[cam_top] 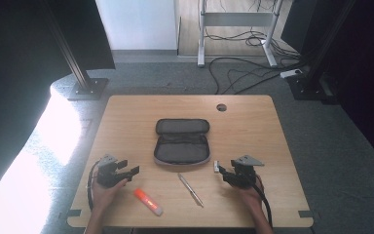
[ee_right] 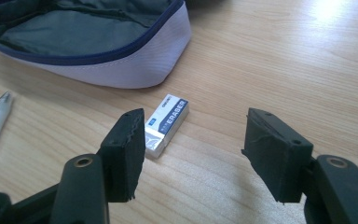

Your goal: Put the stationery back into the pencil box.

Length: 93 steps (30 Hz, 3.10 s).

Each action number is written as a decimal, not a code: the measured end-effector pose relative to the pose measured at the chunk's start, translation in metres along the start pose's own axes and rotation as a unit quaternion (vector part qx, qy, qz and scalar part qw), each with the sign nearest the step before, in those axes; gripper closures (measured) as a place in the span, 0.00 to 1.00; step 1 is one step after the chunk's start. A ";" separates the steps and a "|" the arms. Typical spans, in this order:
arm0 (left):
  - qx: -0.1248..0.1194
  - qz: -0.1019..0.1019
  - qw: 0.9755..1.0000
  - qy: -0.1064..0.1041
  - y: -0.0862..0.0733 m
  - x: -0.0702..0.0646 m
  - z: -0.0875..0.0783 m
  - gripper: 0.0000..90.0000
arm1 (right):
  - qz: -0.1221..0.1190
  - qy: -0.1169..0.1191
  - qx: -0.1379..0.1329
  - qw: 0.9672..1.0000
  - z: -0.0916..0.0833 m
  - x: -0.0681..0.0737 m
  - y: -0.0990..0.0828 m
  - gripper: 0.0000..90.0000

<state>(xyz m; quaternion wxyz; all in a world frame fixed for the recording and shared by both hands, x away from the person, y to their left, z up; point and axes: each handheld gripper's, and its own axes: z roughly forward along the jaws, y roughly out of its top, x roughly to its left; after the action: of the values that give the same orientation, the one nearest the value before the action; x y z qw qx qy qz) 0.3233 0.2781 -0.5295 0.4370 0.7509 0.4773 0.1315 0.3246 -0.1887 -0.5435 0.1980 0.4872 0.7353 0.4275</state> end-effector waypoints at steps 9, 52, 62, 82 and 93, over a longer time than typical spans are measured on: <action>-0.003 -0.008 1.000 -0.003 -0.001 0.004 -0.001 0.36 | 0.001 0.000 0.002 1.000 0.006 0.002 0.003 0.46; 0.006 -0.003 1.000 0.000 -0.002 0.003 0.002 0.37 | -0.028 -0.033 0.041 0.998 0.028 0.025 0.004 0.80; 0.005 -0.006 1.000 0.001 -0.002 0.004 0.001 0.38 | -0.019 -0.027 0.018 0.999 0.015 0.021 0.009 0.80; 0.009 -0.004 1.000 0.002 -0.002 0.003 0.003 0.38 | -0.003 -0.018 -0.025 1.000 -0.006 0.017 0.020 0.80; 0.014 -0.002 1.000 0.005 -0.003 0.001 0.004 0.38 | 0.006 -0.015 -0.045 0.999 -0.016 0.016 0.028 0.81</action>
<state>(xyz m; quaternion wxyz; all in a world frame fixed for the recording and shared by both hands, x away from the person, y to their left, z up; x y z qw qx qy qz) 0.3247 0.2775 -0.5342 0.4247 0.7551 0.4830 0.1274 0.3215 -0.1773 -0.5099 0.2282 0.4890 0.7090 0.4539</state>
